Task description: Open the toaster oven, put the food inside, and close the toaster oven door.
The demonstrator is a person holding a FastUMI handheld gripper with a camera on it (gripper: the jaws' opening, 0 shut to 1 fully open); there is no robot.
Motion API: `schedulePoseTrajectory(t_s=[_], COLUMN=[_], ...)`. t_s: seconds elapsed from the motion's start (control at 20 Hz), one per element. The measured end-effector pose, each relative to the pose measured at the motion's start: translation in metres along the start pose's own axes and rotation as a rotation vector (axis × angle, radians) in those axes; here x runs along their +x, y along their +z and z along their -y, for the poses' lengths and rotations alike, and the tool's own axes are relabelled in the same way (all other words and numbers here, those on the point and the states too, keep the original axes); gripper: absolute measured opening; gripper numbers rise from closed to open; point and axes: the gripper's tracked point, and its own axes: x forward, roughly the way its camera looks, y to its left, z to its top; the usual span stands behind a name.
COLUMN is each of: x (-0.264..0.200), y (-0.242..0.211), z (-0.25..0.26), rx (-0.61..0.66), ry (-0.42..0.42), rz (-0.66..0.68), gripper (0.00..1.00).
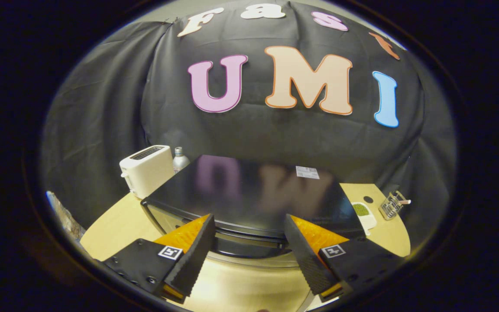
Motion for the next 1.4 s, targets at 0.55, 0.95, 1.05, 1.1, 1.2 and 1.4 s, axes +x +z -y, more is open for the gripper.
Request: schedulePoseTrajectory(t_s=[0.55, 0.95, 1.05, 1.1, 1.2, 1.4], x=[-0.040, -0.079, -0.084, -0.086, -0.089, -0.091], y=[-0.036, -0.098, -0.114, -0.122, -0.134, -0.155], z=[-0.010, -0.024, -0.026, -0.028, -0.029, -0.033], rx=[0.060, 0.030, 0.039, 0.042, 0.038, 0.022], ry=[0.077, 0.133, 0.145, 0.150, 0.161, 0.173], rz=[-0.068, -0.199, -0.236, -0.254, -0.283, -0.324], gripper=[1.00, 1.00, 1.00, 1.00, 1.00, 1.00])
